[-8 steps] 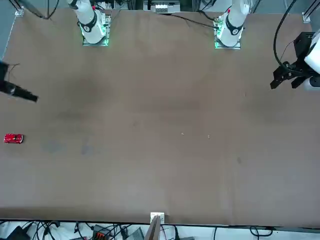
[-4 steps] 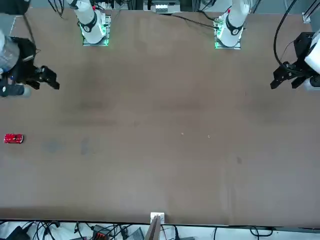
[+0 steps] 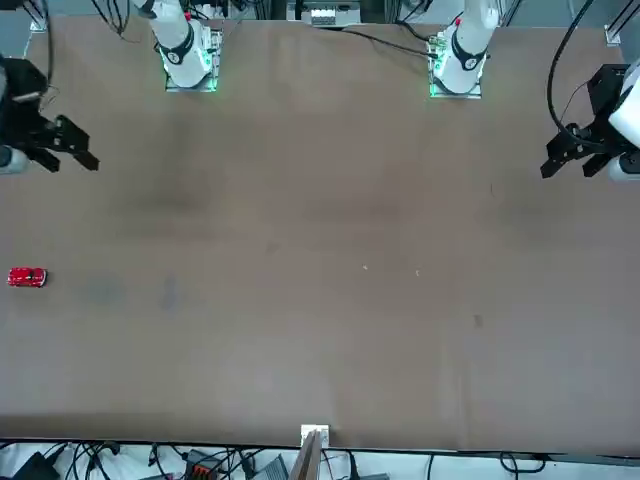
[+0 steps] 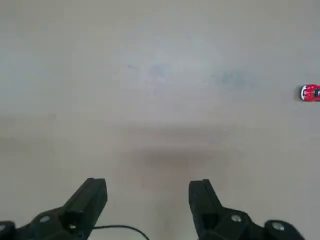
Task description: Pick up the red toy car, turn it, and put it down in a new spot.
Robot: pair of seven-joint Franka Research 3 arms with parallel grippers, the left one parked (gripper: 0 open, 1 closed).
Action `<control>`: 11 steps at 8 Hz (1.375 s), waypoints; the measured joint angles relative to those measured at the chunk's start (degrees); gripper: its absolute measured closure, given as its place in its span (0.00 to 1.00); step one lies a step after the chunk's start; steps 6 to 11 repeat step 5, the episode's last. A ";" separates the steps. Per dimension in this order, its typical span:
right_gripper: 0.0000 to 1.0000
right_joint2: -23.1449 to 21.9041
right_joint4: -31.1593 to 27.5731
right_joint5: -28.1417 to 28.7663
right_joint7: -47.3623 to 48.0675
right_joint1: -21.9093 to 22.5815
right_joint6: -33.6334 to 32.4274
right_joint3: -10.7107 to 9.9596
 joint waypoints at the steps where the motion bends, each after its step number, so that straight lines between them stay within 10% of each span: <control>1: 0.00 -0.02 -0.30 0.00 0.13 0.03 0.05 0.11; 11: 0.00 -0.10 -0.73 0.00 1.33 0.04 0.17 0.69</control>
